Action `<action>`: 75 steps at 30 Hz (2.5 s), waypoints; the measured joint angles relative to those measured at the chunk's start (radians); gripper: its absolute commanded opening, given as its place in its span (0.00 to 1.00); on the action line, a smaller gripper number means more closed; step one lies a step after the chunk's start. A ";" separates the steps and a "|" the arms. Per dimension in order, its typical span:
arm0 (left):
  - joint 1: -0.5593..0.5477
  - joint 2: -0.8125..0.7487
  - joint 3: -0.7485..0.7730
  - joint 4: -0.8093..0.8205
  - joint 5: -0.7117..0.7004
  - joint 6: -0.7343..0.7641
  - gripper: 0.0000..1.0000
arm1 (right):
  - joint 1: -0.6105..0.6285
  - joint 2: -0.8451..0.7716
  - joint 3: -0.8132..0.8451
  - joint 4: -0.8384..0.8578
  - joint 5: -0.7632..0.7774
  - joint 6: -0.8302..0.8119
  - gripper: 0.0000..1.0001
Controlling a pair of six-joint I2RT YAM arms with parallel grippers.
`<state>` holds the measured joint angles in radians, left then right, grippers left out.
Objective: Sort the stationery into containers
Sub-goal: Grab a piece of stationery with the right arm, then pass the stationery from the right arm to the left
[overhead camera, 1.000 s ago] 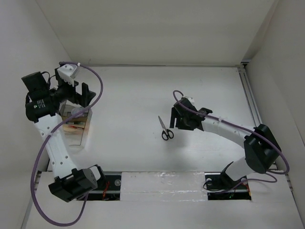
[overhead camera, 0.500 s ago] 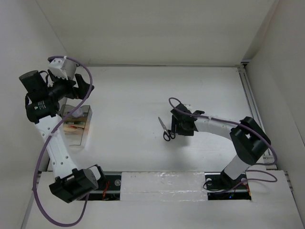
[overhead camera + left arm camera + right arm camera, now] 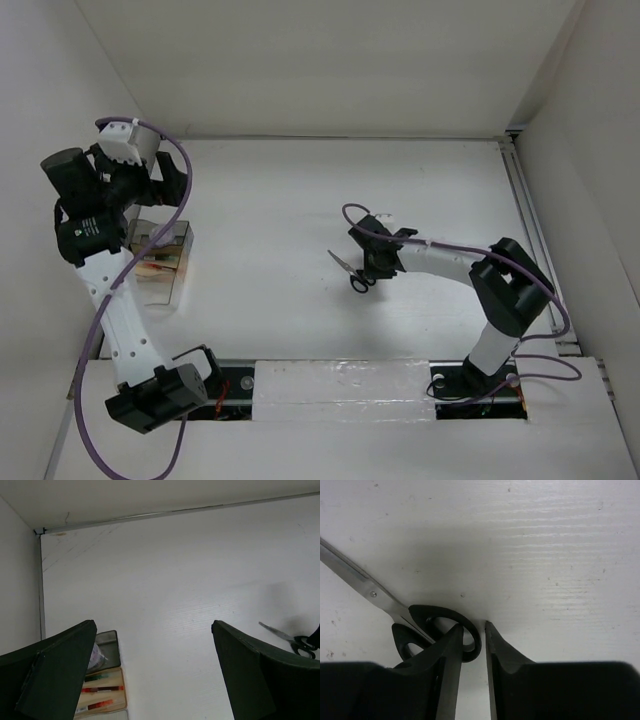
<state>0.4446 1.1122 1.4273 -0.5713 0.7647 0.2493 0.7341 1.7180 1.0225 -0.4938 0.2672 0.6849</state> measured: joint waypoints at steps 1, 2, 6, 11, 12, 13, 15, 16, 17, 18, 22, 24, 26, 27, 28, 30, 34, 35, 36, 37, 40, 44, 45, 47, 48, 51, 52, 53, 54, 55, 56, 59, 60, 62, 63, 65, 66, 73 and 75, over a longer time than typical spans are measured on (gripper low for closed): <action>-0.003 -0.001 0.004 -0.003 -0.017 -0.006 1.00 | 0.006 0.003 0.002 0.000 0.006 -0.003 0.26; -0.005 0.002 0.011 -0.003 -0.031 -0.013 1.00 | 0.013 0.006 0.004 0.002 0.010 -0.005 0.23; -0.006 0.051 0.084 -0.010 -0.071 -0.032 1.00 | 0.040 0.025 0.019 0.013 0.024 -0.010 0.00; -0.008 0.162 0.146 -0.054 -0.038 -0.034 1.00 | 0.066 0.032 0.026 0.034 0.033 -0.008 0.00; -0.013 0.191 0.153 -0.072 -0.026 -0.029 1.00 | 0.072 0.031 0.026 0.039 0.032 -0.004 0.00; -0.025 0.222 0.158 -0.092 -0.017 -0.022 1.00 | 0.079 0.029 0.024 0.045 0.031 0.002 0.00; -0.070 0.279 0.159 -0.131 0.000 -0.003 1.00 | 0.093 0.023 0.023 0.060 0.009 0.029 0.00; -0.101 0.306 0.159 -0.153 0.011 0.008 1.00 | 0.106 0.020 0.023 0.072 -0.006 0.046 0.00; -0.137 0.326 0.156 -0.170 0.022 0.018 1.00 | 0.124 0.017 0.024 0.087 -0.023 0.061 0.00; -0.172 0.338 0.150 -0.180 0.036 0.025 1.00 | 0.148 0.013 0.029 0.098 -0.033 0.079 0.00; -0.283 0.340 0.121 -0.204 0.115 0.043 1.00 | 0.226 0.011 0.140 0.108 -0.039 0.140 0.00; -0.295 0.335 0.119 -0.206 0.158 0.049 1.00 | 0.249 0.011 0.209 0.134 -0.035 0.174 0.00; -0.291 0.330 0.119 -0.206 0.195 0.052 1.00 | 0.262 0.010 0.263 0.180 -0.026 0.214 0.00; -0.291 0.330 0.119 -0.206 0.211 0.052 1.00 | 0.266 0.010 0.281 0.199 -0.019 0.230 0.00; -0.290 0.330 0.119 -0.206 0.224 0.052 1.00 | 0.270 0.010 0.296 0.220 -0.009 0.245 0.00; -0.286 0.330 0.114 -0.206 0.247 0.052 1.00 | 0.275 0.010 0.317 0.248 0.010 0.275 0.00; -0.286 0.330 0.098 -0.209 0.285 0.052 1.00 | 0.287 0.022 0.381 0.257 0.041 0.317 0.00; -0.286 0.330 0.097 -0.211 0.291 0.052 1.00 | 0.290 0.031 0.405 0.264 0.048 0.327 0.00; -0.286 0.330 0.096 -0.211 0.299 0.051 0.98 | 0.296 0.040 0.428 0.272 0.057 0.337 0.00; -0.286 0.330 0.094 -0.211 0.306 0.048 0.97 | 0.302 0.048 0.450 0.277 0.067 0.344 0.00; -0.286 0.329 0.082 -0.209 0.314 0.038 0.94 | 0.324 0.074 0.503 0.286 0.094 0.361 0.00; -0.286 0.329 0.066 -0.201 0.315 0.021 0.84 | 0.351 0.107 0.560 0.291 0.111 0.373 0.00; -0.286 0.329 0.064 -0.198 0.315 0.017 0.82 | 0.355 0.114 0.570 0.294 0.115 0.377 0.00; -0.286 0.326 0.059 -0.186 0.311 0.008 0.72 | 0.365 0.122 0.581 0.294 0.125 0.382 0.00; -0.286 0.323 0.056 -0.182 0.309 0.002 0.67 | 0.368 0.126 0.587 0.294 0.129 0.385 0.00; -0.286 0.312 0.045 -0.169 0.306 -0.006 0.48 | 0.378 0.139 0.604 0.294 0.143 0.385 0.00; -0.286 0.311 0.043 -0.168 0.306 -0.012 0.44 | 0.380 0.142 0.608 0.294 0.145 0.385 0.00; -0.286 0.309 0.041 -0.165 0.303 -0.012 0.42 | 0.380 0.142 0.609 0.294 0.147 0.385 0.00; -0.286 0.308 0.039 -0.163 0.301 -0.012 0.42 | 0.380 0.142 0.611 0.293 0.151 0.385 0.00; -0.286 0.307 0.039 -0.161 0.301 -0.013 0.41 | 0.380 0.142 0.614 0.293 0.153 0.385 0.00; -0.286 0.307 0.038 -0.161 0.300 -0.014 0.41 | 0.380 0.142 0.617 0.293 0.155 0.385 0.00; -0.286 0.307 0.035 -0.158 0.299 -0.016 0.39 | 0.380 0.143 0.627 0.293 0.162 0.385 0.00; -0.286 0.307 0.033 -0.158 0.298 -0.016 0.39 | 0.380 0.144 0.633 0.293 0.168 0.385 0.00; -0.286 0.307 0.029 -0.158 0.296 -0.015 0.33 | 0.380 0.150 0.650 0.291 0.175 0.385 0.00; -0.286 0.307 0.028 -0.158 0.295 -0.016 0.27 | 0.380 0.154 0.660 0.291 0.177 0.385 0.00; -0.286 0.307 0.026 -0.160 0.295 -0.018 0.09 | 0.380 0.157 0.671 0.288 0.180 0.385 0.00; -0.286 0.307 0.026 -0.162 0.296 -0.021 0.00 | 0.380 0.157 0.673 0.285 0.181 0.385 0.00; -0.293 0.306 0.026 -0.199 0.306 -0.026 0.00 | 0.388 0.178 0.673 0.286 0.188 0.382 0.05; -0.293 0.306 0.027 -0.201 0.307 -0.010 0.00 | 0.388 0.178 0.673 0.291 0.184 0.374 0.25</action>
<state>0.1520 1.4181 1.4548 -0.7723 1.0718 0.2394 1.1217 1.8961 1.6955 -0.2031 0.4511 1.0592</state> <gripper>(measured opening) 0.029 0.118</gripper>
